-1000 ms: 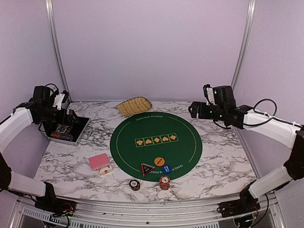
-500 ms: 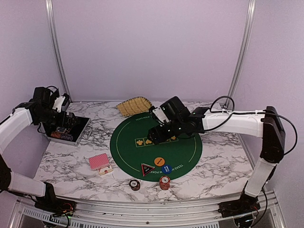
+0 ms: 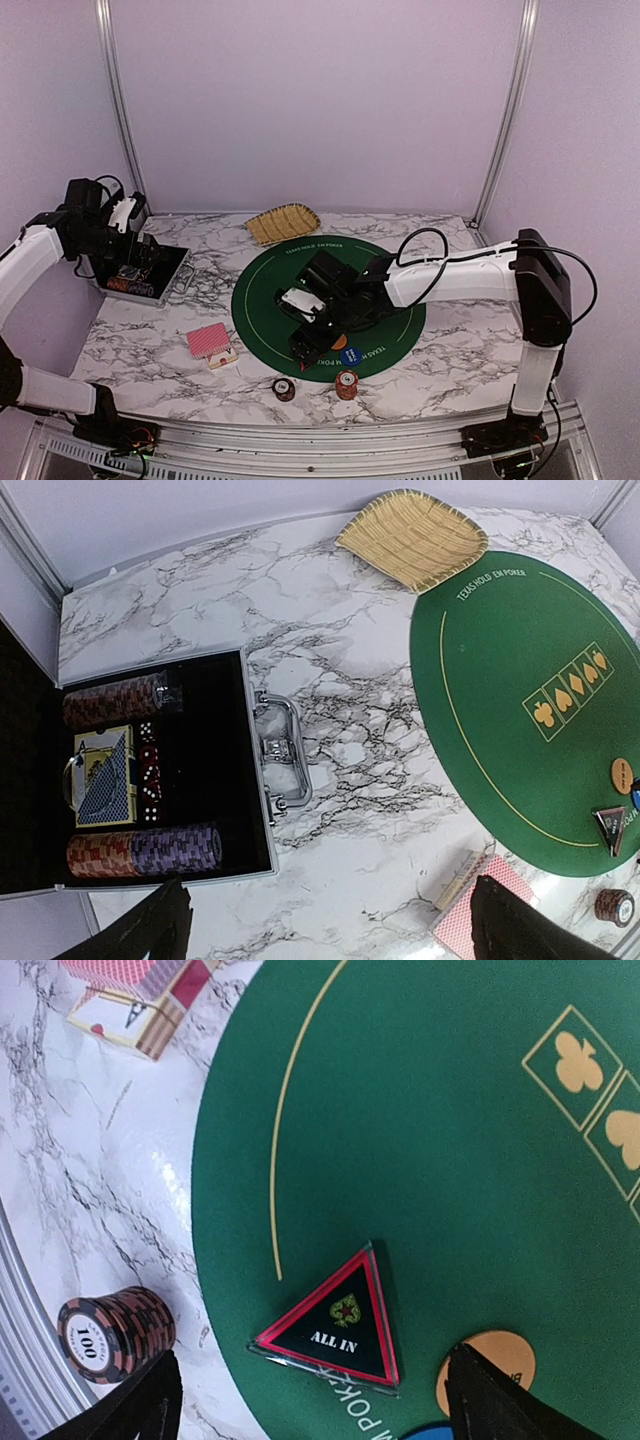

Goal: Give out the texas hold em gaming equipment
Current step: Move the all-in button to the poker table mat.

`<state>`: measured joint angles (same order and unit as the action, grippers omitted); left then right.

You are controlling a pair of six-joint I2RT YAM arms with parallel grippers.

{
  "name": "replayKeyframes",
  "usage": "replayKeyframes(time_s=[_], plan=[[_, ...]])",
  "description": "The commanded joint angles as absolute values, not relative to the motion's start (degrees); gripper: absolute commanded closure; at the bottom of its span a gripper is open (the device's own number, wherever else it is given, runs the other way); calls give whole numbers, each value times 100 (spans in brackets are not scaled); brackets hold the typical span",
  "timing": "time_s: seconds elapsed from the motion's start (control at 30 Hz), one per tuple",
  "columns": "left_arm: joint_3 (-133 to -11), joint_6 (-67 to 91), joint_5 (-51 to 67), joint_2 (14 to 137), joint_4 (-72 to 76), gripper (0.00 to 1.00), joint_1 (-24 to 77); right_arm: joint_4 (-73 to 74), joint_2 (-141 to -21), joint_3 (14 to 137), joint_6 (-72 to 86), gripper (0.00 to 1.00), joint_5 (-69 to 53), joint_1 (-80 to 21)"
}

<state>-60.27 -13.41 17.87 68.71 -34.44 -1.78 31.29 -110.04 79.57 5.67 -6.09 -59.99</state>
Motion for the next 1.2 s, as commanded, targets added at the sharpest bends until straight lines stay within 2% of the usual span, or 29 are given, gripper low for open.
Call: replayKeyframes(time_s=[0.0,0.13,0.27,0.6,1.17], plan=[[-6191,-1468,1944,6693,-3675,1,-194,3404,-10800,7763,354,9,-939,-6003],[-6237,-1474,1968,6688,-3697,1,-194,3546,-10816,7663,241,8,-842,-6002],[-6288,-1453,2002,6697,-3705,1,-194,3561,-10764,7578,188,12,-713,-6003],[-6413,-1422,1974,6684,-3722,1,-198,3553,-10940,7681,99,38,-591,-6003],[-6529,-1424,2019,6673,-3733,1,-196,3556,-11501,8051,10,47,-457,-6003]])
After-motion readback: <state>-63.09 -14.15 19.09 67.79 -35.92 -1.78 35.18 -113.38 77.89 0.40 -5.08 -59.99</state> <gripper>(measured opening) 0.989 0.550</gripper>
